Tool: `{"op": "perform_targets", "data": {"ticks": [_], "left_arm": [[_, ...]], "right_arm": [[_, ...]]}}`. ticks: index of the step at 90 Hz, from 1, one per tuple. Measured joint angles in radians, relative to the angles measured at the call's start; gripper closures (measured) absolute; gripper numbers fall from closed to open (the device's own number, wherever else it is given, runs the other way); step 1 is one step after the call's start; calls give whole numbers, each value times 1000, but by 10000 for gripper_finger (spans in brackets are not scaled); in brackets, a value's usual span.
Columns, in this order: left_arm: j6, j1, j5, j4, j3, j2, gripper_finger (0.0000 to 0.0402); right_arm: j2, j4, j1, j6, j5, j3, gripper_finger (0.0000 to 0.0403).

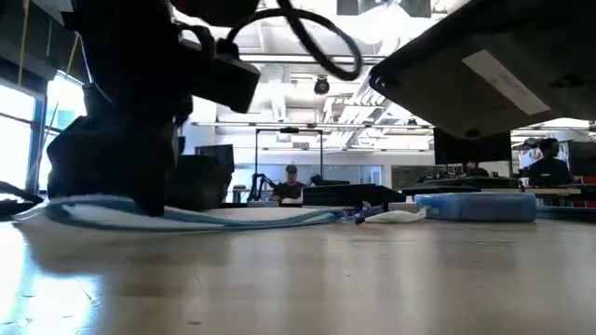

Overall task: Unpack backpack
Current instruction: Put the black calculator into the white zip bag

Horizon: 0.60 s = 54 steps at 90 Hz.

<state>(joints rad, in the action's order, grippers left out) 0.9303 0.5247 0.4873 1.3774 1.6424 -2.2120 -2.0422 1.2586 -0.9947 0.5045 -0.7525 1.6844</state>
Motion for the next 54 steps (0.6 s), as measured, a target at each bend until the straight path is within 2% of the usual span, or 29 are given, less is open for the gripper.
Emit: {"op": "perform_targets", "data": {"ticks": [17, 33, 54], "left_arm": [[68, -4, 0, 123, 0, 0, 307], [180, -7, 26, 167, 0, 0, 389], [299, 40, 112, 159, 74, 1, 400]], "right_arm": [[0, -36, 0, -16, 0, 0, 387], [2, -92, 0, -53, -7, -18, 387], [2, -379, 33, -311, -28, -170, 387]]}}
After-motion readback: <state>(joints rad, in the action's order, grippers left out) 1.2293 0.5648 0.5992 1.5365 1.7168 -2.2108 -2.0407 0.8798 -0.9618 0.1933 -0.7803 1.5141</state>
